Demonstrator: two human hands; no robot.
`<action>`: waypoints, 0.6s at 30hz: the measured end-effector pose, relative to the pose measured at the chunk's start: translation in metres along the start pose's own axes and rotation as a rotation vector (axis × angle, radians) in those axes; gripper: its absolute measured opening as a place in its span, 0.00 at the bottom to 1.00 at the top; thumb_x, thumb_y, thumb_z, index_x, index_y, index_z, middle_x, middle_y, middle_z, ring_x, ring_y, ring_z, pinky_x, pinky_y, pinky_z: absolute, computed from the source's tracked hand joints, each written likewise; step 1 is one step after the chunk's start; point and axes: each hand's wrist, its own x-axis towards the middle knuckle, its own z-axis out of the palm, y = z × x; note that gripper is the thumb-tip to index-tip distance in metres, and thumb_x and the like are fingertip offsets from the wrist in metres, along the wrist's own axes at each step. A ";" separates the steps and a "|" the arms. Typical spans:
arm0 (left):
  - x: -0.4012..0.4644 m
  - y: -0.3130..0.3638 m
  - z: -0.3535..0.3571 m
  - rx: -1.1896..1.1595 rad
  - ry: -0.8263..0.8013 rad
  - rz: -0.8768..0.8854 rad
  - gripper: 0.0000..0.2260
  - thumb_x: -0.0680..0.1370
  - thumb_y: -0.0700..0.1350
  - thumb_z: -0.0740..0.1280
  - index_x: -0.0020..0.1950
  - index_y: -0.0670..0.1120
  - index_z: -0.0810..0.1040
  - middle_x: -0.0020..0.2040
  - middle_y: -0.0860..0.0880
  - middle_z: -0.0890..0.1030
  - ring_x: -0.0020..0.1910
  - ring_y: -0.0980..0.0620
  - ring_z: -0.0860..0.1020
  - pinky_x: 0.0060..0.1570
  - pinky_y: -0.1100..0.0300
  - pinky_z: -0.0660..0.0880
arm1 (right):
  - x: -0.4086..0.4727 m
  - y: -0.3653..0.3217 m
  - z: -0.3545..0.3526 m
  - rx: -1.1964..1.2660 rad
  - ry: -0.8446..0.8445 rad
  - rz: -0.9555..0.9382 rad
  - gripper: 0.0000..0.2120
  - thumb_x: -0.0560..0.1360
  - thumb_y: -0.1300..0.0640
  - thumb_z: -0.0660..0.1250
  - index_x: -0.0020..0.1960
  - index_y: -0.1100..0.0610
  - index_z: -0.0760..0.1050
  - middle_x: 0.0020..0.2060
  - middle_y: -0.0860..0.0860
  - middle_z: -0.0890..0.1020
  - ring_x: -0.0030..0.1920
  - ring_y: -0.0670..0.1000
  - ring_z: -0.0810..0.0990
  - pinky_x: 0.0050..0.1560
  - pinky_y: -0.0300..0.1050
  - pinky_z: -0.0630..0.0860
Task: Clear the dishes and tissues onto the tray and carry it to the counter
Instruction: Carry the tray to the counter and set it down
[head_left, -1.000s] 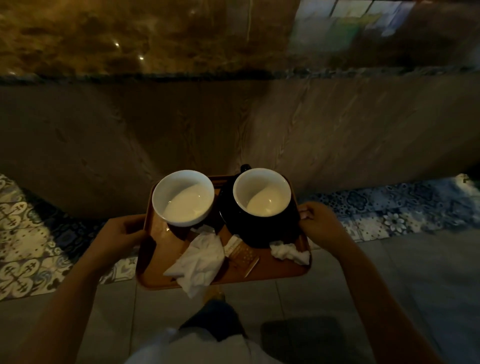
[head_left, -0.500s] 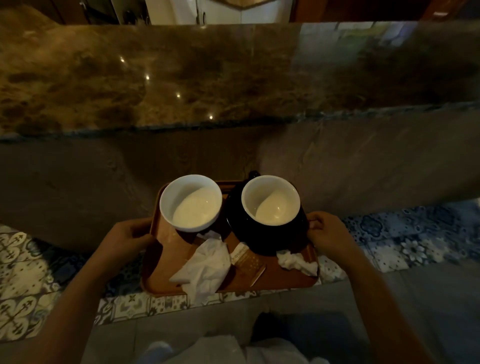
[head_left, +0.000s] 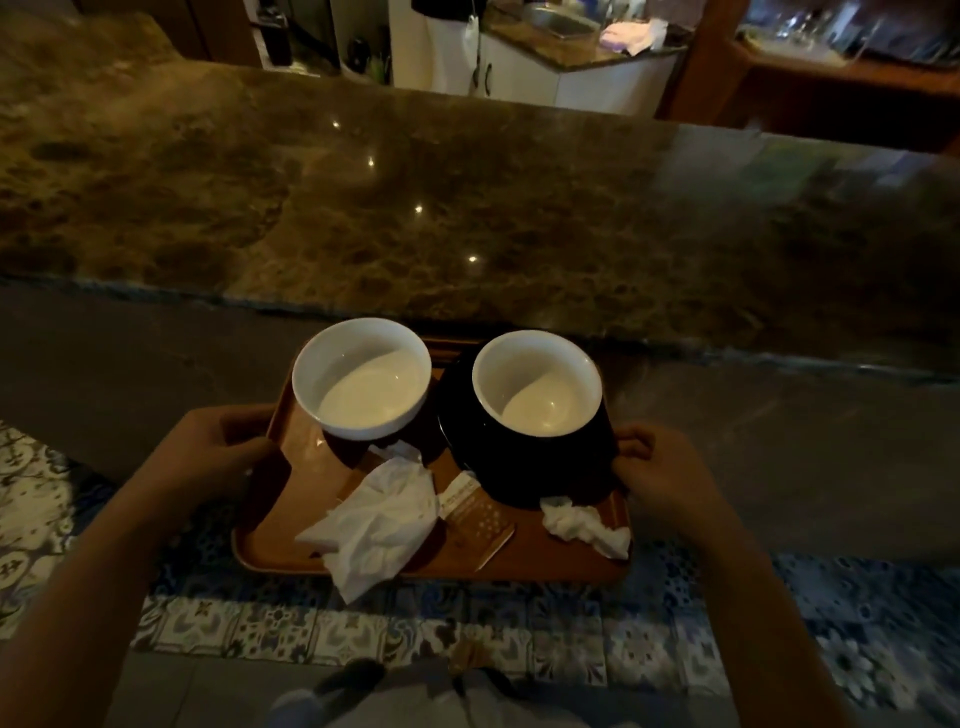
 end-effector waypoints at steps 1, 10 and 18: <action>0.004 0.007 0.003 0.006 0.001 0.008 0.17 0.73 0.37 0.67 0.41 0.63 0.78 0.34 0.61 0.84 0.38 0.56 0.82 0.33 0.58 0.75 | 0.006 -0.003 -0.008 -0.005 0.003 -0.019 0.11 0.70 0.70 0.62 0.47 0.58 0.77 0.32 0.49 0.80 0.34 0.44 0.78 0.28 0.34 0.72; 0.051 0.056 0.011 -0.006 -0.034 0.106 0.18 0.73 0.36 0.66 0.40 0.61 0.81 0.39 0.60 0.85 0.39 0.56 0.83 0.38 0.59 0.75 | 0.061 -0.029 -0.052 0.003 0.039 -0.078 0.12 0.70 0.70 0.64 0.41 0.54 0.78 0.36 0.55 0.83 0.36 0.51 0.80 0.34 0.44 0.75; 0.128 0.098 0.004 0.049 -0.031 0.186 0.15 0.73 0.36 0.66 0.41 0.59 0.78 0.34 0.65 0.83 0.36 0.64 0.81 0.37 0.63 0.72 | 0.115 -0.063 -0.066 0.021 0.097 -0.064 0.11 0.71 0.69 0.65 0.44 0.54 0.76 0.35 0.49 0.81 0.37 0.44 0.79 0.32 0.37 0.72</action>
